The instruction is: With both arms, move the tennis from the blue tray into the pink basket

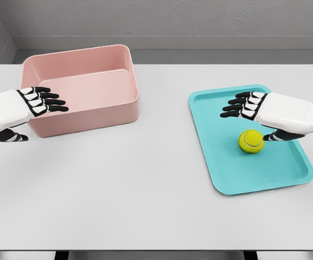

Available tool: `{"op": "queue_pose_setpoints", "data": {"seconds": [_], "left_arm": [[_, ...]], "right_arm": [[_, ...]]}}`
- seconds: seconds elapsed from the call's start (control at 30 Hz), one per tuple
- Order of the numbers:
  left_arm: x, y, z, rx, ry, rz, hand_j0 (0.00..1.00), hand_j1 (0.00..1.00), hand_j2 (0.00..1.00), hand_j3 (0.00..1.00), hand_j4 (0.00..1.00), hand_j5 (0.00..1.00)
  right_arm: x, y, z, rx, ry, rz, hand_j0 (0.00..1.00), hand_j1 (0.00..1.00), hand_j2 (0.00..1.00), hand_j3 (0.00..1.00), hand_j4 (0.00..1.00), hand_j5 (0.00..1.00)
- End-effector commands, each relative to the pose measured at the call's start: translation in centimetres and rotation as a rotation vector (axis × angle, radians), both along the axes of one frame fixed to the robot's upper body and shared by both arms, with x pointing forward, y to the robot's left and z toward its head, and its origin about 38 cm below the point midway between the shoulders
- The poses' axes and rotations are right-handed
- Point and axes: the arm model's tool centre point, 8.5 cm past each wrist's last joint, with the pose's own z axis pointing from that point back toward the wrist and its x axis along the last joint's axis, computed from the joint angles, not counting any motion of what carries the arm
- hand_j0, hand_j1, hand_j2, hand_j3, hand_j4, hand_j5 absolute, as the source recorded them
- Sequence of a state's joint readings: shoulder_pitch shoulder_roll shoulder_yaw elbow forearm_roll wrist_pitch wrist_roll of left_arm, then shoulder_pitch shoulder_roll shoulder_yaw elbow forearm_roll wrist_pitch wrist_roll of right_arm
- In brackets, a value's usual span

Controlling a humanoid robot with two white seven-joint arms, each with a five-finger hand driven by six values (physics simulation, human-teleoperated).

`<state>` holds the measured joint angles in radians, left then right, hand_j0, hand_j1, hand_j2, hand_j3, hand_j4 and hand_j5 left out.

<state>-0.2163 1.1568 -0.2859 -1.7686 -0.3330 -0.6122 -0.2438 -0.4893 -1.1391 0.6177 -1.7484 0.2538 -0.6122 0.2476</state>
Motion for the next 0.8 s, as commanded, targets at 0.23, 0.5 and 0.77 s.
{"op": "queue_pose_setpoints", "data": {"seconds": [0.23, 0.5, 0.77], "left_arm": [[-0.1, -0.1, -0.5, -0.009, 0.014, -0.001, 1.00, 1.00, 1.00, 1.00, 1.00, 1.00], [-0.1, -0.1, -0.4, -0.007, 0.013, 0.001, 1.00, 1.00, 1.00, 1.00, 1.00, 1.00], [-0.1, -0.1, -0.5, -0.008, 0.014, 0.000, 1.00, 1.00, 1.00, 1.00, 1.00, 1.00]], "right_arm": [[1.9, -2.7, -3.0, -0.072, 0.044, -0.101, 1.00, 1.00, 1.00, 1.00, 1.00, 1.00], [3.1, -1.9, -7.1, -0.137, 0.178, -0.110, 1.00, 1.00, 1.00, 1.00, 1.00, 1.00], [3.7, -0.9, -9.4, -0.153, 0.242, -0.102, 1.00, 1.00, 1.00, 1.00, 1.00, 1.00]]}}
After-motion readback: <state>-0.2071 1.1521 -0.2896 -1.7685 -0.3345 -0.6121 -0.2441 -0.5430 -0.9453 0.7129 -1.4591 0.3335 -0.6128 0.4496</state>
